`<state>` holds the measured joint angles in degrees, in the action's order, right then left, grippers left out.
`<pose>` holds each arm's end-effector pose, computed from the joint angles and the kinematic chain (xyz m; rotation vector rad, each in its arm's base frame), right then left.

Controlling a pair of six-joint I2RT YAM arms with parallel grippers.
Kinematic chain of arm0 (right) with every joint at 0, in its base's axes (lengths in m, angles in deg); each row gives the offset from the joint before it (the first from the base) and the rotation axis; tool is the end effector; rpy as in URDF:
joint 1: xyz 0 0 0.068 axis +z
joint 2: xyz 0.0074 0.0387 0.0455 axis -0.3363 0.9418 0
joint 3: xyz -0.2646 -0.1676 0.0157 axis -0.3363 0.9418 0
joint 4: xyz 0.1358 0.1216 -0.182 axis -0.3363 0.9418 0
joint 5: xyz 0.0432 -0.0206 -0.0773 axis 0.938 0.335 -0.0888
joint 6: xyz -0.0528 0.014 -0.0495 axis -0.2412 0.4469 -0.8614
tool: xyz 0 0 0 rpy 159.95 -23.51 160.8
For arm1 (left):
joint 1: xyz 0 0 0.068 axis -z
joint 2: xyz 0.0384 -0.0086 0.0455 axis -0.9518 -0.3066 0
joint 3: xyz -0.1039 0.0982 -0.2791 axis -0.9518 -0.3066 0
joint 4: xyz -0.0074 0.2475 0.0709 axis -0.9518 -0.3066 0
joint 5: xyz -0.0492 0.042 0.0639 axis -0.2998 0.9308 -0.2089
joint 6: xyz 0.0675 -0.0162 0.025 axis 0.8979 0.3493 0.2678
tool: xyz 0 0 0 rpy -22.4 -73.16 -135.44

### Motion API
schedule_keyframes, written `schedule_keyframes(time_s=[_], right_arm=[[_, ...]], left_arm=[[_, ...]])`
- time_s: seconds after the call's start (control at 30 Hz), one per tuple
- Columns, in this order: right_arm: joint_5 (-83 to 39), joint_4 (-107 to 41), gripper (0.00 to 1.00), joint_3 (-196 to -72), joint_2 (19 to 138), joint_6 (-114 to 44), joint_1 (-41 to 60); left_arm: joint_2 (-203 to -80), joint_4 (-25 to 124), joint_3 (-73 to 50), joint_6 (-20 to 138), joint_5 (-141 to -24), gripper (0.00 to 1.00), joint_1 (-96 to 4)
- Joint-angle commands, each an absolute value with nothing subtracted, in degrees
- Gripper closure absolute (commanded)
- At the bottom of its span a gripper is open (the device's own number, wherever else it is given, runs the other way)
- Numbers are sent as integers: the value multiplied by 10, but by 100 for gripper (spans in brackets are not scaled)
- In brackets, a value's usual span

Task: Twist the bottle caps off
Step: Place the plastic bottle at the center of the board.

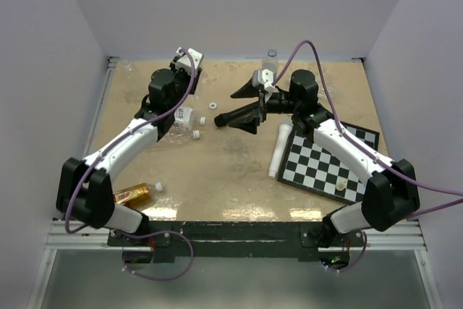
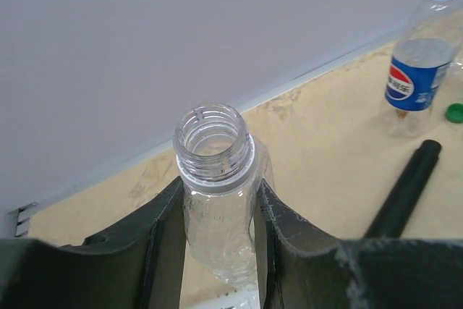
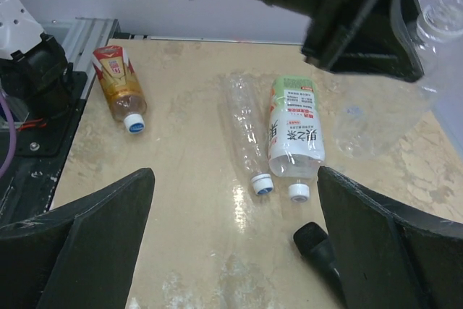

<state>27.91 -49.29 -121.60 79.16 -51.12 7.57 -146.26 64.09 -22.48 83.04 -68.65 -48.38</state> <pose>0.2711 0.1983 0.3899 -1.2276 1.1879 1.0504 0.3240 -0.1363 0.3859 0.4278 1.5588 -0.0798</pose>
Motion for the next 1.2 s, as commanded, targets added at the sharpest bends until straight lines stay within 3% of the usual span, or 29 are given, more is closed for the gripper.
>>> schedule_keyframes(time_s=[0.0, 0.33, 0.73, 1.17], right_arm=[[294, -487, 2, -1219, 777, -536, 77], [297, -449, 2, -1230, 796, -572, 78], [297, -429, 2, -1239, 809, -589, 78], [302, -426, 2, -1241, 808, -591, 79]], left_arm=[[-1538, 842, -229, 809, -786, 100, -535], [-1686, 916, -172, 801, -860, 100, -561], [-1762, 904, -141, 793, -870, 97, -577], [-1752, 887, -164, 795, -877, 64, -581]])
